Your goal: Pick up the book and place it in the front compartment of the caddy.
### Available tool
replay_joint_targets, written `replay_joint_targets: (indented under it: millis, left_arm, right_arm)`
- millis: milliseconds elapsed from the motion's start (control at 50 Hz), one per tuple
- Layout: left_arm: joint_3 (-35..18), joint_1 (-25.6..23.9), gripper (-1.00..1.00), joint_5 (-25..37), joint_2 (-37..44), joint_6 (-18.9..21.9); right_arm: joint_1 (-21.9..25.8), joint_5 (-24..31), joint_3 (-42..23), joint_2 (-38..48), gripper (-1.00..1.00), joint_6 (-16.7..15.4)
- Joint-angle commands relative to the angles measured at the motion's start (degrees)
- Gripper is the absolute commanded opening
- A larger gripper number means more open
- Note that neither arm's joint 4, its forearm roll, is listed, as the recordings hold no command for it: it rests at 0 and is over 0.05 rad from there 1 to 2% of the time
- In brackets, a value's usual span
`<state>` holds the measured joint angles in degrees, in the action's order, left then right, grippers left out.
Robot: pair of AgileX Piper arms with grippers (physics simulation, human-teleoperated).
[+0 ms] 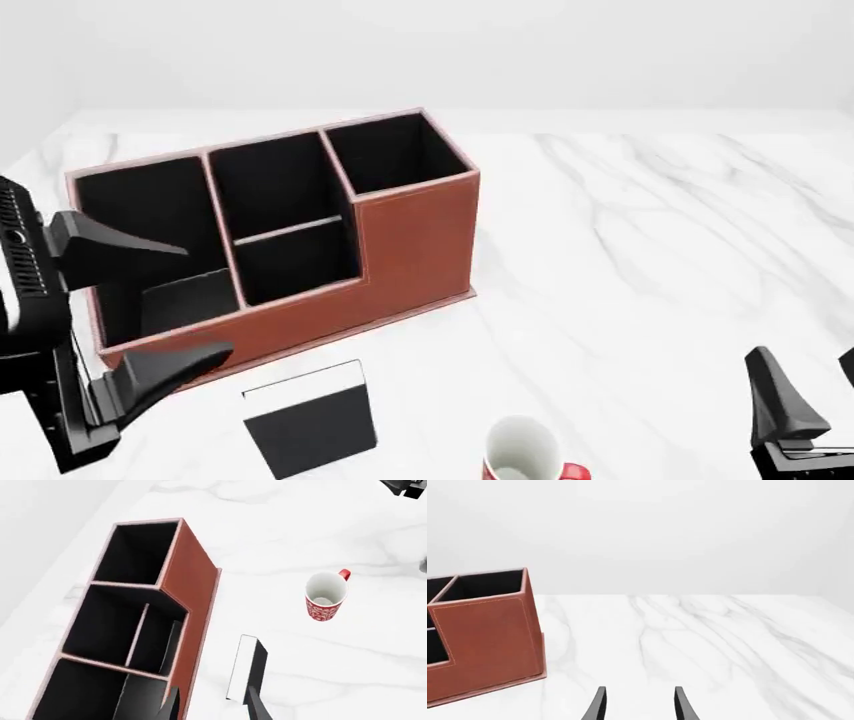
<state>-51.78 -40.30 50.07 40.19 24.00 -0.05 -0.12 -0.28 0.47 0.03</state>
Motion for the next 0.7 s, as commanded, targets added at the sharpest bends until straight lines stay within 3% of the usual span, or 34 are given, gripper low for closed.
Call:
replay_joint_targets:
  millis: [20, 700]
  left_arm:
    - [0.4, -1.7, 1.00, 1.0, 2.8, -1.5]
    - [8.6, -8.1, 1.00, -10.5, 10.1, -7.9]
  right_arm:
    - [0.0, 0.0, 0.0, 0.0, 1.00, 0.0]
    - [0.0, 0.0, 0.0, 0.0, 1.00, 0.0]
